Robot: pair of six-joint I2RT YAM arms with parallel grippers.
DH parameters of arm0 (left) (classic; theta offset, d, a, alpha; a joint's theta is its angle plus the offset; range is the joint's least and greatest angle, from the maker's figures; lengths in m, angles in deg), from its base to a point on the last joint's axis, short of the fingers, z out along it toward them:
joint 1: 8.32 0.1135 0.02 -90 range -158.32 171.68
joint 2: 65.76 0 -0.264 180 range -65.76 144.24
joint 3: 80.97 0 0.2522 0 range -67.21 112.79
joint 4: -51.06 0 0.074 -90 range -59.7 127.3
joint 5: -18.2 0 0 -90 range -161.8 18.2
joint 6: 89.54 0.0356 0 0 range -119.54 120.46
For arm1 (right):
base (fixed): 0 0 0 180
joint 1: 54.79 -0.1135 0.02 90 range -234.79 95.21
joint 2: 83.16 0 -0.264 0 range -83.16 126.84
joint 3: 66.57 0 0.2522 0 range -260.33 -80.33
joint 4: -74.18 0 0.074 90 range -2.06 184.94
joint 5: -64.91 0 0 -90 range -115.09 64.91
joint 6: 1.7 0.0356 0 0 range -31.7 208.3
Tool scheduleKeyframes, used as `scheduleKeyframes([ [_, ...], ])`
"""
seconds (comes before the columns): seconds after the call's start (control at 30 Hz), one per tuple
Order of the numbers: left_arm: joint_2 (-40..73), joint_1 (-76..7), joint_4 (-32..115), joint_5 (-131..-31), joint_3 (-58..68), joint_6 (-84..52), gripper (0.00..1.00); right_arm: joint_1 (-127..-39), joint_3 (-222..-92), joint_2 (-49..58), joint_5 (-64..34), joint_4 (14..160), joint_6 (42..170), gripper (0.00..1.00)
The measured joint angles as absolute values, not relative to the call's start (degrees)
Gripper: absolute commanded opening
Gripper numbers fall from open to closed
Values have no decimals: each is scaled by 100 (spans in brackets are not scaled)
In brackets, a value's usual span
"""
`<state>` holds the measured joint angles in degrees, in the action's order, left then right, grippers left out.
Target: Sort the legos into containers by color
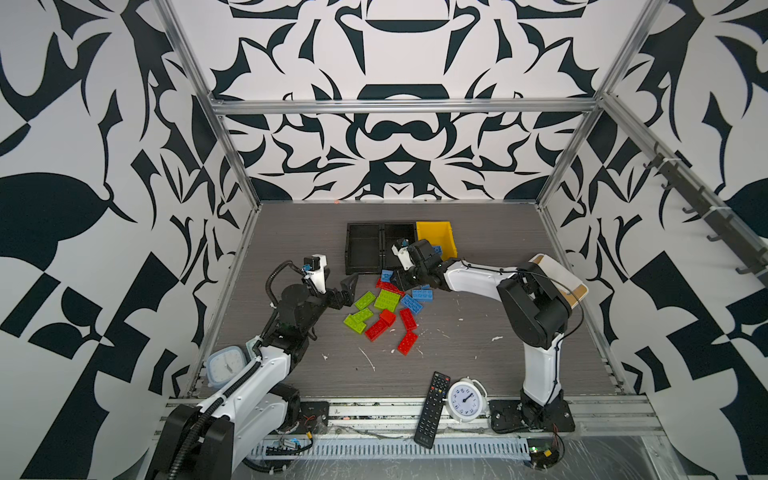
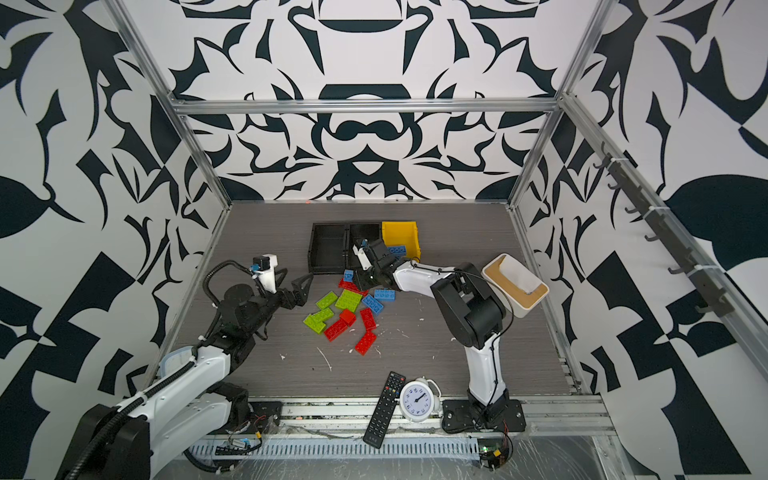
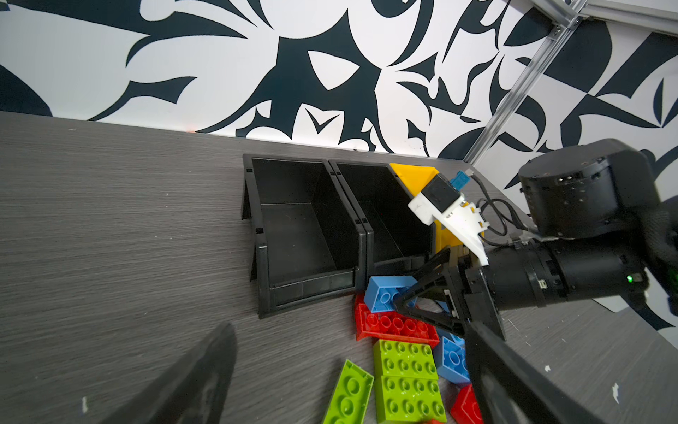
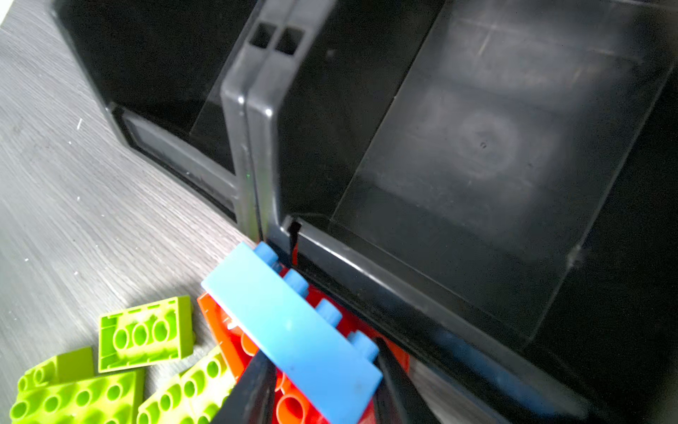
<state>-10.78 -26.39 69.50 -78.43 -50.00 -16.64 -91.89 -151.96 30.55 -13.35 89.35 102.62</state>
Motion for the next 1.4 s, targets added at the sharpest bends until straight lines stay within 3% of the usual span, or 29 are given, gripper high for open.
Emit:
scheduleKeyframes([
  [0.47,-1093,-2639,6915,-7841,-5000,-1664,99,-9313,-14943,2636,-1468,8937,10228,29],
  [0.53,-1095,-2639,6915,-7841,-5000,-1664,100,-9320,-14906,2581,-1485,8941,10228,40],
  [0.6,-1095,-2639,6915,-7841,-5000,-1664,99,-9327,-14890,2542,-1512,8946,10232,61],
  [0.73,-1095,-2639,6915,-7839,-5000,-1664,99,-9372,-14890,2526,-1555,8937,10350,83],
  [1.1,-1257,-2639,6878,-7745,-5000,-1664,99,-9949,-15293,3025,-2467,8935,11008,90],
  [1.4,-1292,-2639,6835,-7710,-5000,-1664,99,-9967,-15627,3344,-3070,8994,11261,87],
])
